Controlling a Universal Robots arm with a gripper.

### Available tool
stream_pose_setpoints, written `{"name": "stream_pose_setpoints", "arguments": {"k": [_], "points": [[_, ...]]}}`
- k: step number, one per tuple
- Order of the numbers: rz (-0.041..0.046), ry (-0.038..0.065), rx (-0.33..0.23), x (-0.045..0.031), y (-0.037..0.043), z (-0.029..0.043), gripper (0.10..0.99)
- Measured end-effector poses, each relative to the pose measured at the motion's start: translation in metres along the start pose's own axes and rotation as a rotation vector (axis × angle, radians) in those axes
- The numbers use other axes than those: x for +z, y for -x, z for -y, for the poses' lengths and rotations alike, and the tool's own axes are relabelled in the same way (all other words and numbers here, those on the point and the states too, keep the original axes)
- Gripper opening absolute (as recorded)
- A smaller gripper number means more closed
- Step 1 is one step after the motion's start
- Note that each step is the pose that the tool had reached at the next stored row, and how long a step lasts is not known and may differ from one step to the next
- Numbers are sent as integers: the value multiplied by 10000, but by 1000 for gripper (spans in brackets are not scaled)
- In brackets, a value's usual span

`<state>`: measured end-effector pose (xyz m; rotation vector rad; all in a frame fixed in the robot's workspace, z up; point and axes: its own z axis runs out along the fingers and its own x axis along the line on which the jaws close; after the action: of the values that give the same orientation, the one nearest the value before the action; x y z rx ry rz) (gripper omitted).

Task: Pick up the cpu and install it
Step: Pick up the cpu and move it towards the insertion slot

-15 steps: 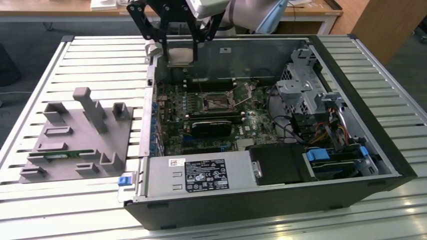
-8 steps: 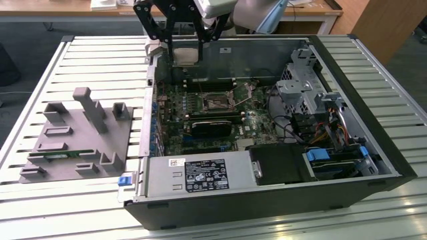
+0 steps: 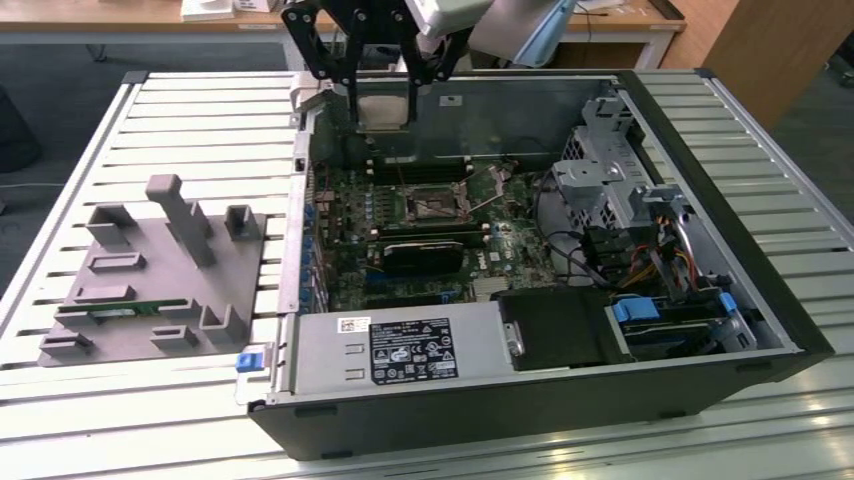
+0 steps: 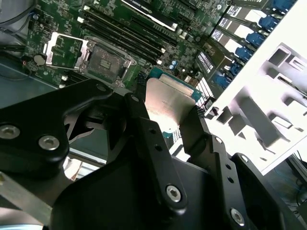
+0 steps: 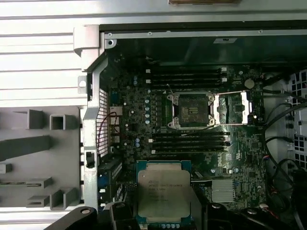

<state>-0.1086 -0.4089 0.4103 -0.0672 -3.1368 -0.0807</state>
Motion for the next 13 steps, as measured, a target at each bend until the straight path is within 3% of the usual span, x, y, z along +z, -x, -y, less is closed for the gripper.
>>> {"name": "stream_pose_setpoints", "arguments": {"k": [6, 13], "points": [[0, 1, -2, 1, 111, -23, 529], [0, 0, -2, 6, 202, -125, 529]]}}
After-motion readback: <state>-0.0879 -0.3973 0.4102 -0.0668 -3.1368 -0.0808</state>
